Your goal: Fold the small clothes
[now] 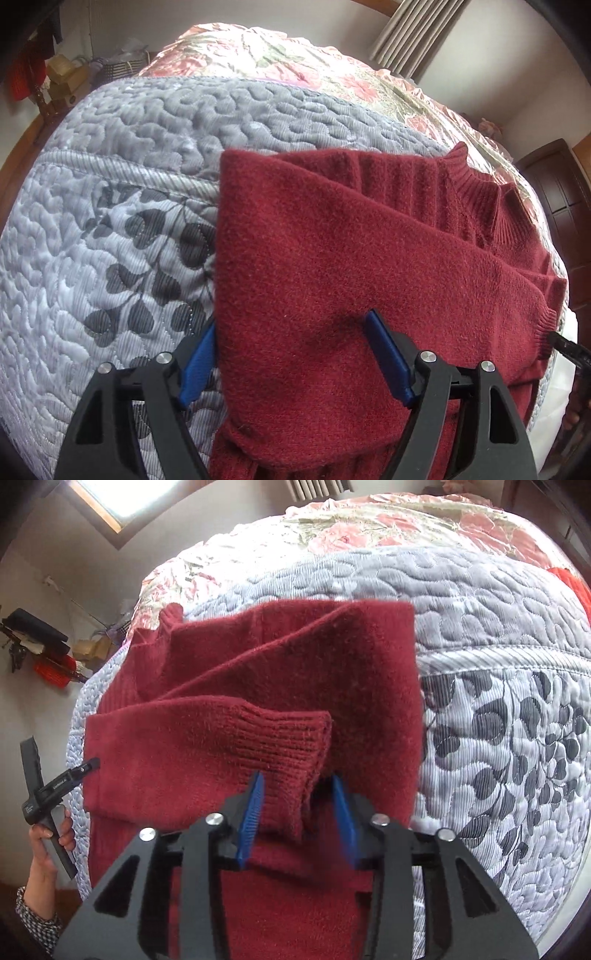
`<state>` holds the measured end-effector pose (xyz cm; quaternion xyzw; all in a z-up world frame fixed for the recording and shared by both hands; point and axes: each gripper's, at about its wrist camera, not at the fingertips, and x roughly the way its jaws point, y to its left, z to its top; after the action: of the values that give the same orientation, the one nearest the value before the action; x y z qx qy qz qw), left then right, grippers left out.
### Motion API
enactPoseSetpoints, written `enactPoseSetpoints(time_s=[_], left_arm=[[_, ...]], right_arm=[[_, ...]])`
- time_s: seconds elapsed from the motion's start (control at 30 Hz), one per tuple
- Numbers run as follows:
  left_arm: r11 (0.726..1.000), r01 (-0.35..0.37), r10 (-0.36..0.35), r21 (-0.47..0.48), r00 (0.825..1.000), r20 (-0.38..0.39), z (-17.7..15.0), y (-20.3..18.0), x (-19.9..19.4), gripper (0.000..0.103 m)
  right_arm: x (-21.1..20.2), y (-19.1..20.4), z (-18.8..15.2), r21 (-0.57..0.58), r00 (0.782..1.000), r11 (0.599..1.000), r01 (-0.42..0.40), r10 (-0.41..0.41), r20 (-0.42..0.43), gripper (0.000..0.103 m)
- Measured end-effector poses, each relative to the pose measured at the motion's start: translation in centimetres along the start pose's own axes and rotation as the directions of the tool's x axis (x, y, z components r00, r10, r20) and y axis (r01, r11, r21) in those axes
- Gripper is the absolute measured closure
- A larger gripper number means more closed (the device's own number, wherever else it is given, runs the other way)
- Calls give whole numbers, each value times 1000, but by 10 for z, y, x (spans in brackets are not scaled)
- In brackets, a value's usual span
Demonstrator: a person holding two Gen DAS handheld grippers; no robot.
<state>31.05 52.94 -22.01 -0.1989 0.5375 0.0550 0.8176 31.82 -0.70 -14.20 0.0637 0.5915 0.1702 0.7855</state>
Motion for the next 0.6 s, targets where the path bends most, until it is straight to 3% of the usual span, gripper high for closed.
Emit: enactPoseSetpoints(time_s=[0.1, 0.17, 0.2, 0.27, 0.37, 0.47, 0.6], left_arm=[[1000, -11, 11, 9, 1000, -16, 9, -4, 7, 21], [1000, -24, 24, 13, 1000, -17, 14, -7, 12, 22], [999, -36, 36, 15, 999, -19, 16, -8, 14, 27], [998, -67, 67, 15, 998, -19, 18, -10, 14, 35], [994, -108, 108, 25, 994, 13, 19, -13, 13, 39], [991, -127, 126, 32, 992, 6, 17, -12, 21, 38], [990, -136, 136, 30, 991, -7, 19, -15, 27, 36]], right_arm=[[6, -10, 14, 34, 1000, 999, -11, 11, -13, 57], [14, -16, 22, 57, 999, 998, -34, 36, -35, 72], [17, -17, 25, 47, 998, 998, -42, 44, -44, 86], [13, -16, 31, 28, 998, 998, -51, 52, -29, 96], [4, -18, 34, 11, 997, 997, -73, 73, 8, 97], [16, -30, 32, 32, 998, 998, -56, 57, -21, 97], [24, -39, 32, 76, 995, 993, -94, 96, -22, 98]])
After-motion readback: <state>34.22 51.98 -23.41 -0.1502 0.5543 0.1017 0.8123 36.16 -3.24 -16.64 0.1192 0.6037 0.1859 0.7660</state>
